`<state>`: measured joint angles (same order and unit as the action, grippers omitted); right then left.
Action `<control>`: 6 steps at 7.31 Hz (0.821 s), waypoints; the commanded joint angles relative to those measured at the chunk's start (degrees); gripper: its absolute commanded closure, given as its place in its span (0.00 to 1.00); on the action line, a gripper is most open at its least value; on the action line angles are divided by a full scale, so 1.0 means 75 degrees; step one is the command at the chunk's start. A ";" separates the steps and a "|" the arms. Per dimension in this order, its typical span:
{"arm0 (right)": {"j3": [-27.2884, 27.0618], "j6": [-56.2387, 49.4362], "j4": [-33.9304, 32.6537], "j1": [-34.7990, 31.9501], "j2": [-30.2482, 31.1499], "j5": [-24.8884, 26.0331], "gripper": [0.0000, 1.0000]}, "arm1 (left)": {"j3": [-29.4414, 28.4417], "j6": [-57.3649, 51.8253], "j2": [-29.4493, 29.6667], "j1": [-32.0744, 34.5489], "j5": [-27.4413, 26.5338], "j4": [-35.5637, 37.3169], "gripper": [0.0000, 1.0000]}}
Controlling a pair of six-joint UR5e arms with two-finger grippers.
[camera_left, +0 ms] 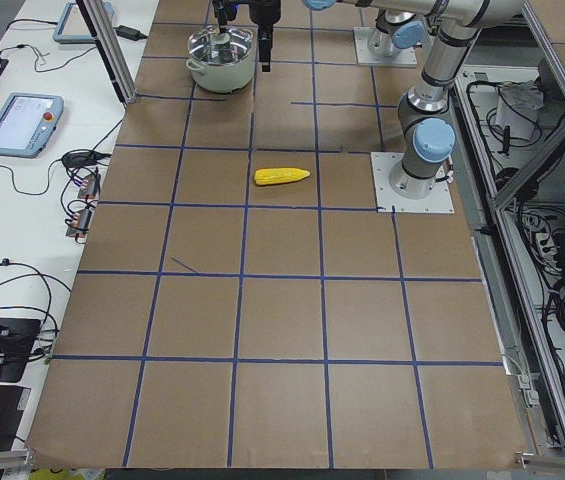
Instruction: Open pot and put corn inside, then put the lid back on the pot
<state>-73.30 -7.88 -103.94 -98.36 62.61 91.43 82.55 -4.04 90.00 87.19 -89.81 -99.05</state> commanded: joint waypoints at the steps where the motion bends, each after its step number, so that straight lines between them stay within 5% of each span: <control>1: 0.0058 0.0008 -0.0005 0.0002 -0.0203 -0.0015 0.02 | 0.0067 0.0000 -0.0035 0.0000 -0.0002 0.0000 0.00; 6: 0.0046 0.0102 -0.0005 -0.0010 -0.0204 -0.0027 0.13 | 0.0067 0.0000 -0.0023 0.0000 -0.0002 0.0000 0.00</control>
<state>-72.93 -7.23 -103.97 -98.42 61.09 91.24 82.94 -4.04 89.90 87.19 -89.78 -99.05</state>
